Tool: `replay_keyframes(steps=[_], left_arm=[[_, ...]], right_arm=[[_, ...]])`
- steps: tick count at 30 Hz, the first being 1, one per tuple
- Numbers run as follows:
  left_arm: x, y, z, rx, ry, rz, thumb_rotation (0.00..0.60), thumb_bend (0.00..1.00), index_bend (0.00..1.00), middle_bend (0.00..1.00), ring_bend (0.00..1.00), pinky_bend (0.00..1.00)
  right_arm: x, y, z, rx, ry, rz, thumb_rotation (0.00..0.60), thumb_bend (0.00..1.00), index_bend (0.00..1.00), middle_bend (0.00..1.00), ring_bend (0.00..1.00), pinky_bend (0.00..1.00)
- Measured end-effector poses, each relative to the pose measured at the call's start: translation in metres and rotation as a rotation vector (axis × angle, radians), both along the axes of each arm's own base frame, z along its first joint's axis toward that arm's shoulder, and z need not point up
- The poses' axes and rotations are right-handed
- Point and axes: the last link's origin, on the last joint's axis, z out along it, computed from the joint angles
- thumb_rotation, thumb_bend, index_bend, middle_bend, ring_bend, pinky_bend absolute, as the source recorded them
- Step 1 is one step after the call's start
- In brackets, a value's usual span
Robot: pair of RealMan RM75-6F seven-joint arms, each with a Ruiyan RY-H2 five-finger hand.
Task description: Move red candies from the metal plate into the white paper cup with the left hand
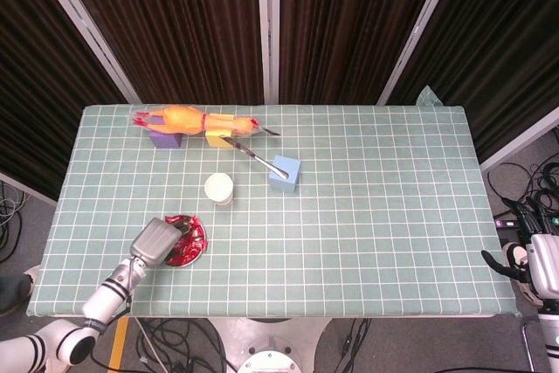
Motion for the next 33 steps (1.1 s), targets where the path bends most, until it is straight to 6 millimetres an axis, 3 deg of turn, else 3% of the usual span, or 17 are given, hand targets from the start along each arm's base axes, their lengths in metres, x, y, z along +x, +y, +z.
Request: replay_keyframes(steps=[10,17,22,27,33], left_arm=[[-0.002,0.008,-0.005,0.0,-0.031,-0.012,0.6,0.49,0.68,0.7,0.93,1.0],[0.005,0.016,0.004,0.009,-0.09,-0.03,0.6,0.54,0.72,0.74,0.94,1.0],[0.023,0.027,0.02,0.028,-0.152,-0.047,0.6,0.54,0.72,0.74,0.94,1.0],[0.054,0.051,0.037,0.056,-0.201,-0.087,0.6,0.54,0.72,0.74,0.94,1.0],[0.084,0.082,0.039,0.034,-0.201,-0.095,0.6,0.54,0.71,0.74,0.94,1.0]], right_arm=[[0.0,0.002,0.001,-0.005,0.0,0.0,0.6,0.12,0.12,0.16,0.0,0.22],[0.0,0.002,0.002,-0.006,-0.002,0.0,0.6,0.12,0.12,0.16,0.0,0.22],[-0.001,0.002,0.002,-0.006,-0.003,0.001,0.6,0.12,0.12,0.16,0.0,0.22],[-0.002,0.002,0.003,-0.006,-0.004,-0.004,0.6,0.12,0.12,0.16,0.0,0.22],[-0.004,0.001,0.003,-0.007,-0.004,-0.012,0.6,0.12,0.12,0.16,0.0,0.23]])
